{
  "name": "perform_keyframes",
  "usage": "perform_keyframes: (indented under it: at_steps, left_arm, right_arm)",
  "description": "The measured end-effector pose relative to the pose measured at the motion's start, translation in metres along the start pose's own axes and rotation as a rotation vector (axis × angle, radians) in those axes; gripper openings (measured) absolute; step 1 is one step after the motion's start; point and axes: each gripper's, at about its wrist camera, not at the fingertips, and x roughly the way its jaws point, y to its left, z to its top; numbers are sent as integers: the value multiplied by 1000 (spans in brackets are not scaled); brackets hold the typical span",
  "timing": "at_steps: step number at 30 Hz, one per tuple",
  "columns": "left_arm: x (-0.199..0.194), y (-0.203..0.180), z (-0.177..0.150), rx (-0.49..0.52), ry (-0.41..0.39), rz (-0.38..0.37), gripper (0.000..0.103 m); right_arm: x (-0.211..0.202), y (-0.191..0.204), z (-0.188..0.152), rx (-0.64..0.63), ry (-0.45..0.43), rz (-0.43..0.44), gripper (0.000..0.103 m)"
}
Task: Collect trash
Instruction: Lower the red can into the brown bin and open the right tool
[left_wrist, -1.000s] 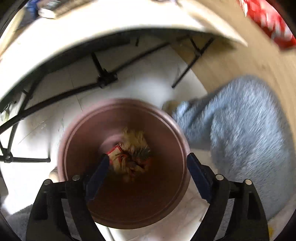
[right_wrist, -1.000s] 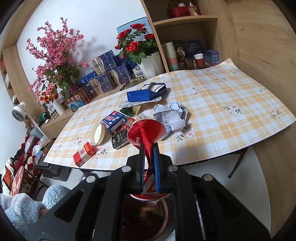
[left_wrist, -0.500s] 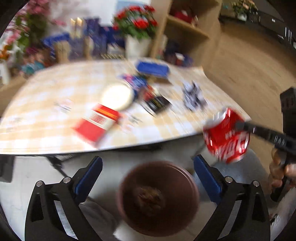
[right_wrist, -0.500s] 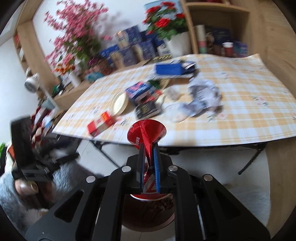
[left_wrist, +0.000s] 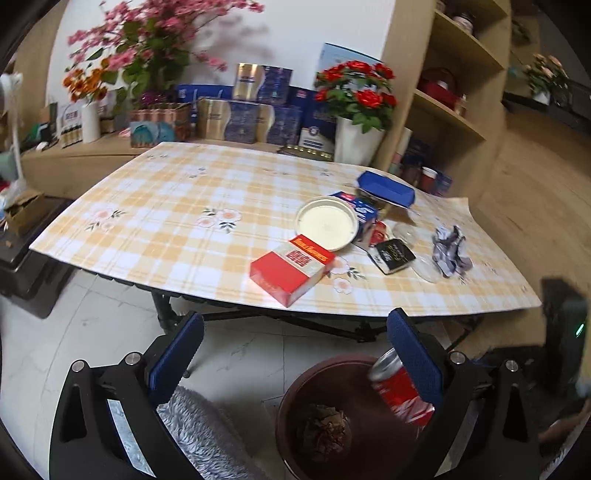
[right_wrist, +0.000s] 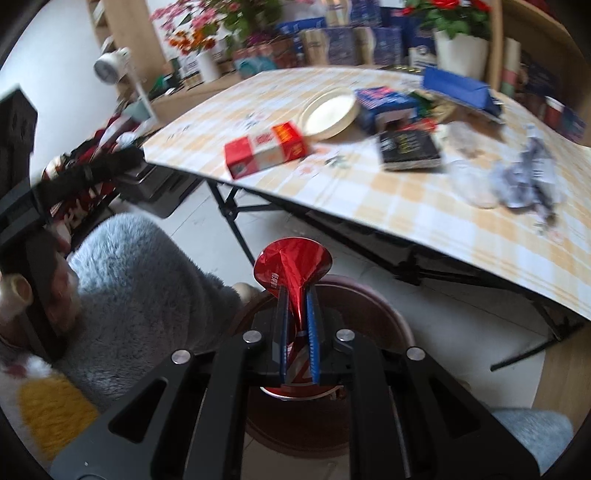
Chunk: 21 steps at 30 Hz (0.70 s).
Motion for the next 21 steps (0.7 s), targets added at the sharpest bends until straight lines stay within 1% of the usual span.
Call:
perform_keyframes:
  at_steps: [2, 4, 7, 9, 10, 13, 16, 21]
  left_arm:
    - [-1, 1, 0, 0, -13, 24, 97]
    - [1, -2, 0, 10, -7, 33, 97]
    - [4, -3, -1, 20, 3, 40, 97]
    - [6, -2, -1, 18, 9, 41, 97]
    - [7, -1, -1, 12, 15, 42, 97]
    - [12, 3, 1, -11, 28, 48, 97]
    - [12, 7, 1, -35, 21, 50, 97]
    - [14, 7, 1, -36, 32, 49, 97]
  right_arm:
    - [16, 1, -4, -3, -15, 32, 13]
    - [27, -4, -9, 28, -34, 85, 13]
    - [52, -8, -19, 46, 27, 75, 13]
    - [66, -11, -24, 70, 78, 80, 13]
    - [70, -11, -24, 83, 90, 84, 13]
    - [73, -10, -24, 89, 96, 83, 13]
    - [74, -10, -24, 95, 96, 88, 13]
    - [72, -14, -24, 100, 90, 86, 13]
